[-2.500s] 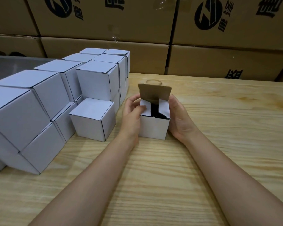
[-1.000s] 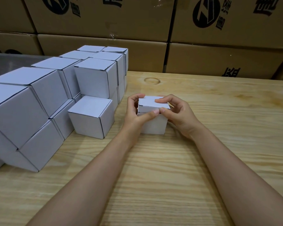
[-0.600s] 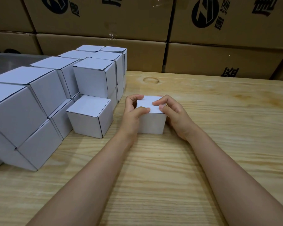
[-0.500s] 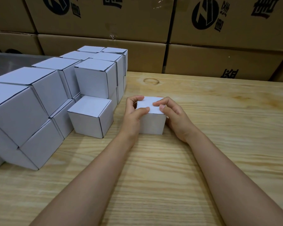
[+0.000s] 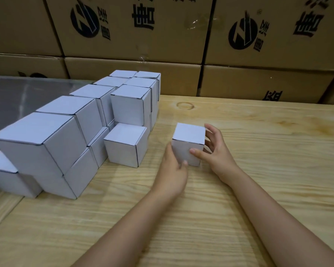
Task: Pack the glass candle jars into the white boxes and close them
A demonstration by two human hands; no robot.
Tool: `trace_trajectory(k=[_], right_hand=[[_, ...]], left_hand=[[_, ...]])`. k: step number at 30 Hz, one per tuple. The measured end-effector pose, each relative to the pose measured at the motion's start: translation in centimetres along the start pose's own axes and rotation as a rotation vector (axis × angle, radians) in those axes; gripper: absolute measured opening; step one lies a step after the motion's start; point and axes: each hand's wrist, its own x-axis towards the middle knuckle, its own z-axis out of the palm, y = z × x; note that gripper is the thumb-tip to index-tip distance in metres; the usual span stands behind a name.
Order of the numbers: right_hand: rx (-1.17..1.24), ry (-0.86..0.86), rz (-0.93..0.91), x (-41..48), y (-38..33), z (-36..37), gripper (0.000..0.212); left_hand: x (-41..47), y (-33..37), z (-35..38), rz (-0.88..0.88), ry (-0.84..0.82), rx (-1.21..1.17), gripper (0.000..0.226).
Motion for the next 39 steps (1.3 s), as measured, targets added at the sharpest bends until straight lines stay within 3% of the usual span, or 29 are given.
trace_trajectory(k=[4,7,10,15,19,26,36,39], right_hand=[[0.057,0.097,0.047,-0.8,-1.0,0.8,0.084],[0.074,0.120,0.002,-1.2,-3.2,2.1,0.072],[0.070,0.053,-0.083,-1.0,-6.2,4.1,0.066],[0.022,-0.064,-0.150,0.6,-9.9,8.4,0.066],[-0.097,-0.042,-0.109,2.1,-10.0,11.6,0.083],[-0.190,-0.002,-0.101,3.0,-7.8,14.2,0.088],[-0.248,0.020,-0.167,1.9,-7.0,14.9,0.103],[-0.226,0.035,-0.160,1.2,-6.7,14.2,0.082]], left_hand=[[-4.9,-1.1,-0.5,0.082,-0.090,0.482,0.067],[-6.9,-1.4,-0.5,0.274,-0.125,0.728,0.048],[-7.0,-1.4,-0.5,0.353,-0.085,0.753,0.038],[-6.7,-1.6,-0.8,0.351,-0.106,0.750,0.045],[-6.5,-1.5,-1.0,0.344,-0.142,0.753,0.048],[-6.5,-1.0,-1.2,0.346,-0.131,0.757,0.037],[-6.5,-0.5,-1.2,0.320,-0.172,0.866,0.040],[-6.7,-0.5,-1.2,0.329,-0.150,0.857,0.041]])
